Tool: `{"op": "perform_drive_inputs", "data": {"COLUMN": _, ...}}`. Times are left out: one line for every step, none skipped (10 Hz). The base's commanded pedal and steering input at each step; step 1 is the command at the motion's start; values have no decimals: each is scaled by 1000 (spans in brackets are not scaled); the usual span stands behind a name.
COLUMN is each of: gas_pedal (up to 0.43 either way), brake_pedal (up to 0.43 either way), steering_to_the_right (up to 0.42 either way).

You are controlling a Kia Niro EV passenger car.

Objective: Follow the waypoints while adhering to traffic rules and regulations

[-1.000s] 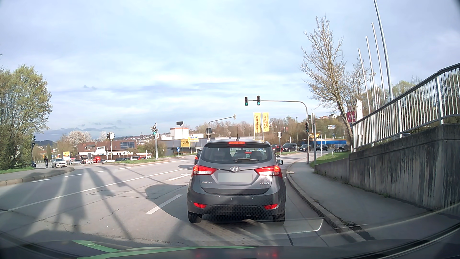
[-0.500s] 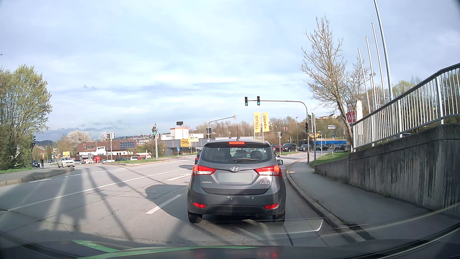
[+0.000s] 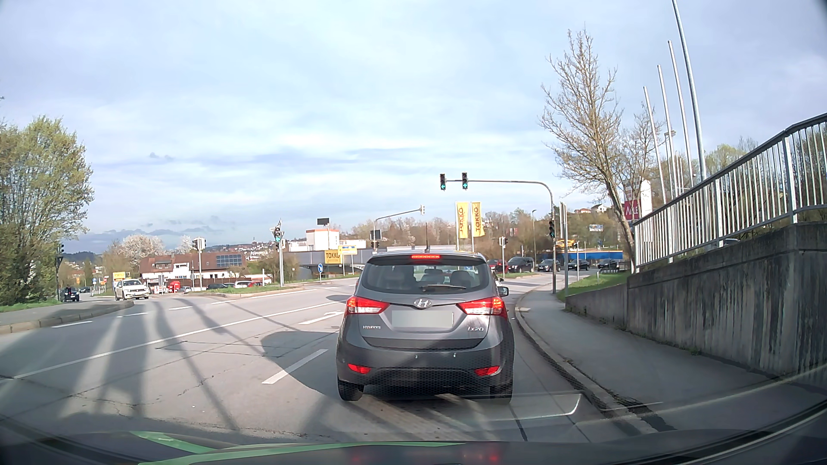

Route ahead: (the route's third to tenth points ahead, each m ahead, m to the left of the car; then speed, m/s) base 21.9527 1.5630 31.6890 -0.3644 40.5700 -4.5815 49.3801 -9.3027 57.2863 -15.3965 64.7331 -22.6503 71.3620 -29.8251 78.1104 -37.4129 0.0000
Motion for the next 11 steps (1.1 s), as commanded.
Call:
{"op": "perform_drive_inputs", "data": {"gas_pedal": 0, "brake_pedal": 500, "steering_to_the_right": 34}}
{"op": "perform_drive_inputs", "data": {"gas_pedal": 0, "brake_pedal": 494, "steering_to_the_right": 33}}
{"op": "perform_drive_inputs", "data": {"gas_pedal": 0, "brake_pedal": 494, "steering_to_the_right": 33}}
{"op": "perform_drive_inputs", "data": {"gas_pedal": 0, "brake_pedal": 494, "steering_to_the_right": 33}}
{"op": "perform_drive_inputs", "data": {"gas_pedal": 0, "brake_pedal": 494, "steering_to_the_right": 33}}
{"op": "perform_drive_inputs", "data": {"gas_pedal": 0, "brake_pedal": 494, "steering_to_the_right": 33}}
{"op": "perform_drive_inputs", "data": {"gas_pedal": 0, "brake_pedal": 500, "steering_to_the_right": 33}}
{"op": "perform_drive_inputs", "data": {"gas_pedal": 0, "brake_pedal": 494, "steering_to_the_right": 33}}
{"op": "perform_drive_inputs", "data": {"gas_pedal": 0, "brake_pedal": 494, "steering_to_the_right": 33}}
{"op": "perform_drive_inputs", "data": {"gas_pedal": 0, "brake_pedal": 494, "steering_to_the_right": 34}}
{"op": "perform_drive_inputs", "data": {"gas_pedal": 0, "brake_pedal": 494, "steering_to_the_right": 34}}
